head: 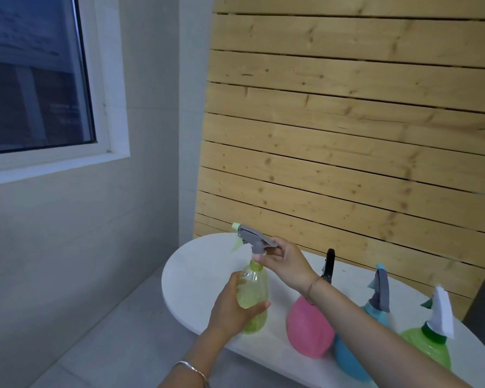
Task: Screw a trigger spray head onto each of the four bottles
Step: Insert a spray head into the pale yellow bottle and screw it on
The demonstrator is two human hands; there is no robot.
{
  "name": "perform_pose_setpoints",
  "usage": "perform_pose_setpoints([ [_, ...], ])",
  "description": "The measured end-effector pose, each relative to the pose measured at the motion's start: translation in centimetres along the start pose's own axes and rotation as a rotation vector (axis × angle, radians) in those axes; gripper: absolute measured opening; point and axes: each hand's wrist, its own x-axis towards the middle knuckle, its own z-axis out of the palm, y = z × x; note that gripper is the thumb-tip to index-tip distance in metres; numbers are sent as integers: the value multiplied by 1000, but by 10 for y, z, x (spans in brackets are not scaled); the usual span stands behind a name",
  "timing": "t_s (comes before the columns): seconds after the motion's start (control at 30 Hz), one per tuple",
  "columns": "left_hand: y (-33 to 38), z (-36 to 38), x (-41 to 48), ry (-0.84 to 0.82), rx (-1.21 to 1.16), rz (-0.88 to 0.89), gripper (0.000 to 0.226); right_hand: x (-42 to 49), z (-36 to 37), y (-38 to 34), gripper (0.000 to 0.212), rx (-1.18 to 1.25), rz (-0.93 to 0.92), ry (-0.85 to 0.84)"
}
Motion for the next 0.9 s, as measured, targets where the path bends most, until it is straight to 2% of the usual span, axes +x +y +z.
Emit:
perform_pose_setpoints([
  [0.07, 0, 0, 1, -2, -2, -1, 78, -2, -2, 6, 31, 20, 11, 3],
  [0.3, 1, -1, 3, -43, -4, -28, 82, -6, 5, 22, 26, -5, -87, 11],
  [0.4, 5, -17, 7, -212, -118, -88, 107, -6, 7, 27, 28, 14, -100, 19],
  [0.47, 17, -35, 12, -204, -186, -116, 116, -6, 7, 28, 29, 43, -96, 12],
  [0.53, 35, -50, 18, -73, -269, -69, 106, -5, 6, 28, 30, 65, -80, -5],
  [0.6, 53, -60, 27, 35, -282, 45, 85, -5, 6, 28, 31, 70, -76, -16],
  [0.73, 79, -63, 40, 18, -197, 163, 33, -4, 4, 27, 33, 71, -67, -41],
  [0.9, 86, -61, 48, -26, -219, 209, 17, -7, 7, 33, 29, 100, -76, 5],
])
